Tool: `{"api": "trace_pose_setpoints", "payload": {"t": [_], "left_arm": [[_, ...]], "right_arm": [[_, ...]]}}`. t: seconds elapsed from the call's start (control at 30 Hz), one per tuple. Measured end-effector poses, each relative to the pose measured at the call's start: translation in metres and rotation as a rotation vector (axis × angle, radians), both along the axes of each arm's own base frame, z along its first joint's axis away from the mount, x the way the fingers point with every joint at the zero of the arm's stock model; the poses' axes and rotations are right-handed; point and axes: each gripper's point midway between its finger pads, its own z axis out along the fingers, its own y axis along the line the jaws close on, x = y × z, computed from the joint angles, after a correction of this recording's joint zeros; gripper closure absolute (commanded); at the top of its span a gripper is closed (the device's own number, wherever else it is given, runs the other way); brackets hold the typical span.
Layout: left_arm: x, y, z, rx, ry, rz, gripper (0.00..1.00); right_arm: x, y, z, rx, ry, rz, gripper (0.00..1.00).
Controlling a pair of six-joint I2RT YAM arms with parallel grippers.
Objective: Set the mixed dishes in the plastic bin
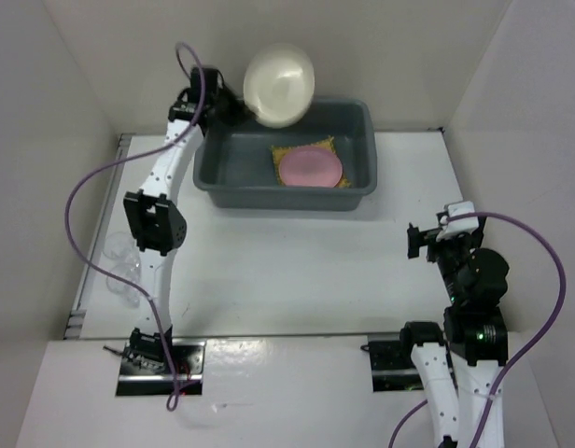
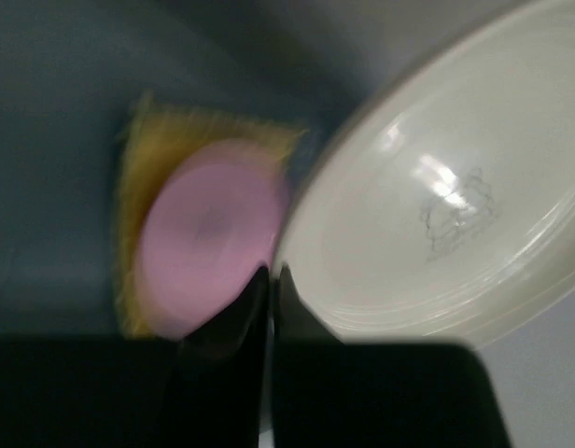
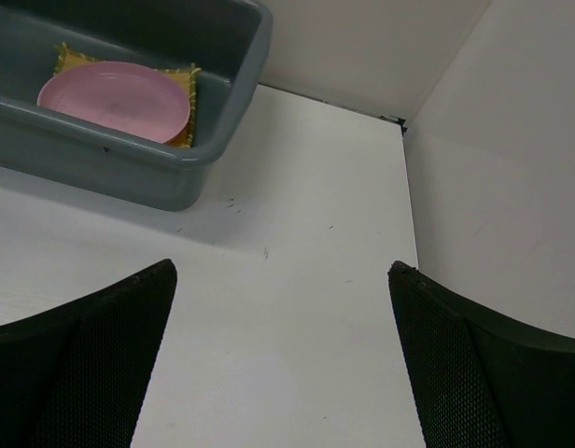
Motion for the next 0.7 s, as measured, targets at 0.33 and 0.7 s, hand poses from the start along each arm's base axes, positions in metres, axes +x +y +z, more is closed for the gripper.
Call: {"api": "trace_pose_setpoints", "payload": {"t": [0.33, 0.7], "left_arm": [[-0.015, -0.072, -0.096, 0.023, 0.209, -0.149, 1.0], [-0.025, -0.117, -0.136, 0.025, 0.231, -0.231, 0.98]], "right_arm": [[0.004, 0.002, -0.002, -0.002, 0.005, 0.005, 0.01], [0.005, 0.004, 0.001, -0.002, -0.005, 0.01, 0.01]]}}
